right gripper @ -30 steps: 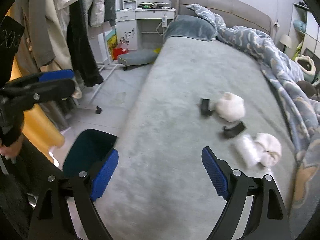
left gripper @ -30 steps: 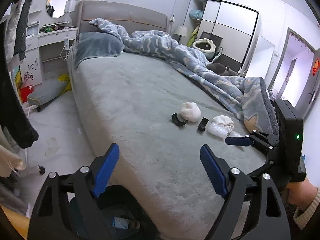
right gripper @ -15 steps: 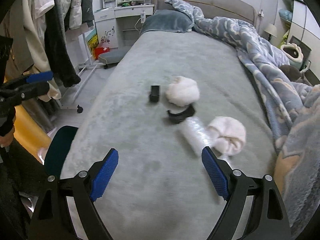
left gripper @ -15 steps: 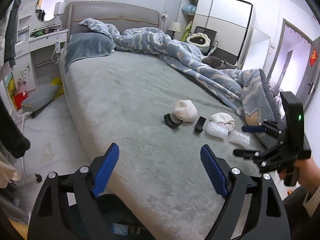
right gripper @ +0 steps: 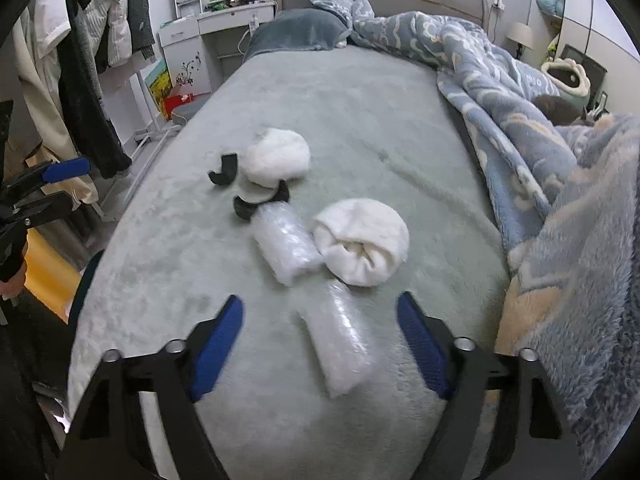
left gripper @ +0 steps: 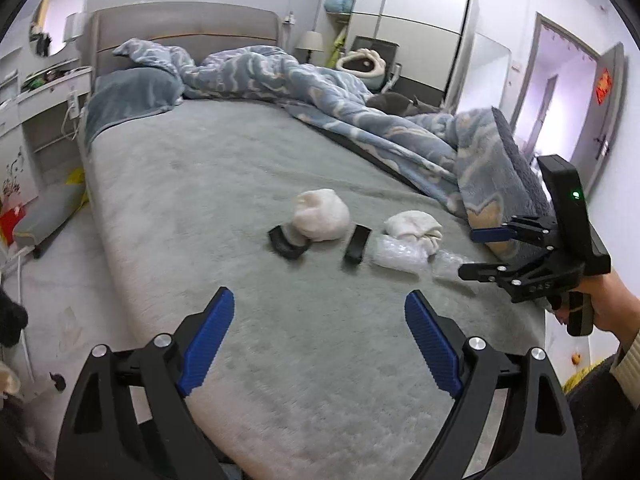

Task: Collect trash
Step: 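Grasp a bubble-wrap roll with right gripper while left gripper grasps another bubble-wrap roll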

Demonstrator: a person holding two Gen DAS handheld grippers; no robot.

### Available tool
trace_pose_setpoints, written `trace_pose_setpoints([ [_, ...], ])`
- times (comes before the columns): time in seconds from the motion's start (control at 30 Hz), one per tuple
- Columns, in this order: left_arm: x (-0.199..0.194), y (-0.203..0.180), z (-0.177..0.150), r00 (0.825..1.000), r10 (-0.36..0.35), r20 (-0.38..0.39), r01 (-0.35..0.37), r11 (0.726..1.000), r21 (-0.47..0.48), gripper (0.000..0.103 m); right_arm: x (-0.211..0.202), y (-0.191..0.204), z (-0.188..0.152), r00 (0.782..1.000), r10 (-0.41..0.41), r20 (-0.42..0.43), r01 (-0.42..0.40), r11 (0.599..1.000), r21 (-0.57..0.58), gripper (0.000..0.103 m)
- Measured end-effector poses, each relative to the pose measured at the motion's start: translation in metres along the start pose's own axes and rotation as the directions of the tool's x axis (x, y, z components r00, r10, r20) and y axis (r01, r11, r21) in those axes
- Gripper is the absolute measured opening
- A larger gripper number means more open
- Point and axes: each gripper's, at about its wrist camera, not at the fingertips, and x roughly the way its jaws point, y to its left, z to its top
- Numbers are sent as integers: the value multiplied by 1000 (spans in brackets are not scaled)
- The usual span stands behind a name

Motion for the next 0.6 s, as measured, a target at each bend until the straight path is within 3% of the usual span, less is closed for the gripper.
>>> trace_pose_setpoints([
  [0.43,50,-38,15,997,-61,-52,64,996,60,92,26,-5,-16,997,21,-71,-26,998,-64,64],
  [0.6,64,-49,13,995,-68,-78,74,995,68,92,34,-5,-18,995,24,-92,-32,996,-82,42],
])
